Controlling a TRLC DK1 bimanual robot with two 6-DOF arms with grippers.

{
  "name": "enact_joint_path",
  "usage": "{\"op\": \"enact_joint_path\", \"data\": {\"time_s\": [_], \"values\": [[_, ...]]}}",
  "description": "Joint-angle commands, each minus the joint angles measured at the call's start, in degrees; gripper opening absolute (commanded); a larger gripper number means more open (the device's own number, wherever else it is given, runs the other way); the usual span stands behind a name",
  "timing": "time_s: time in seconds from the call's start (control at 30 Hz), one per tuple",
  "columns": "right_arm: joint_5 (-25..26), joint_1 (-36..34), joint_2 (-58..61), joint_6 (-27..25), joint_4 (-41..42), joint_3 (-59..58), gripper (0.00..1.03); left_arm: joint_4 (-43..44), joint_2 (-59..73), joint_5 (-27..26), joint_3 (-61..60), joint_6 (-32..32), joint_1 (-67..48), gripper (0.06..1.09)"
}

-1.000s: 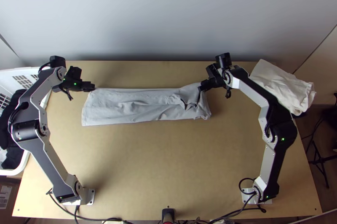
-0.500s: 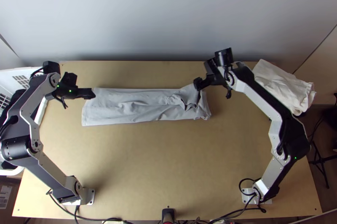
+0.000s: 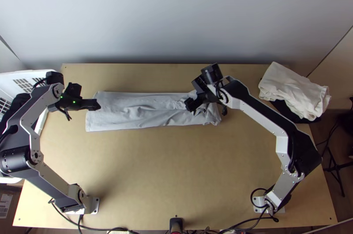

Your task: Fold the t-shirt

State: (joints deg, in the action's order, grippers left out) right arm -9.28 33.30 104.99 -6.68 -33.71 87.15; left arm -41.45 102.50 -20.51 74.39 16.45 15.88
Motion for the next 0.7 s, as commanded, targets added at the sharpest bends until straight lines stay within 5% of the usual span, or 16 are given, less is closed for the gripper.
{"op": "enact_joint_path", "data": {"time_s": [0.0,0.23,0.33,0.47,0.57,0.67], "values": [[0.05,3.35,0.57,-0.53,-0.04,-1.72,0.92,1.29,2.18,0.47,-0.56,-0.28,-0.32,1.04],[0.05,4.14,2.85,-0.71,-0.04,-2.34,0.92,1.29,4.29,0.65,-0.30,-0.80,-1.64,1.03],[0.05,4.14,3.82,-0.79,-0.04,-2.08,0.92,1.02,4.99,0.65,-0.12,-0.80,-2.26,0.94],[0.05,4.14,4.87,-0.88,-0.04,-2.08,0.92,0.41,5.43,-0.14,0.32,-0.80,-3.05,0.68],[0.05,3.97,5.66,-1.06,-0.04,-2.16,0.92,0.14,5.43,-1.64,0.76,-1.33,-3.57,0.32],[0.05,3.88,6.28,-1.06,-0.04,-2.43,0.92,-0.12,4.82,-2.51,1.11,-2.38,-3.75,0.09]]}}
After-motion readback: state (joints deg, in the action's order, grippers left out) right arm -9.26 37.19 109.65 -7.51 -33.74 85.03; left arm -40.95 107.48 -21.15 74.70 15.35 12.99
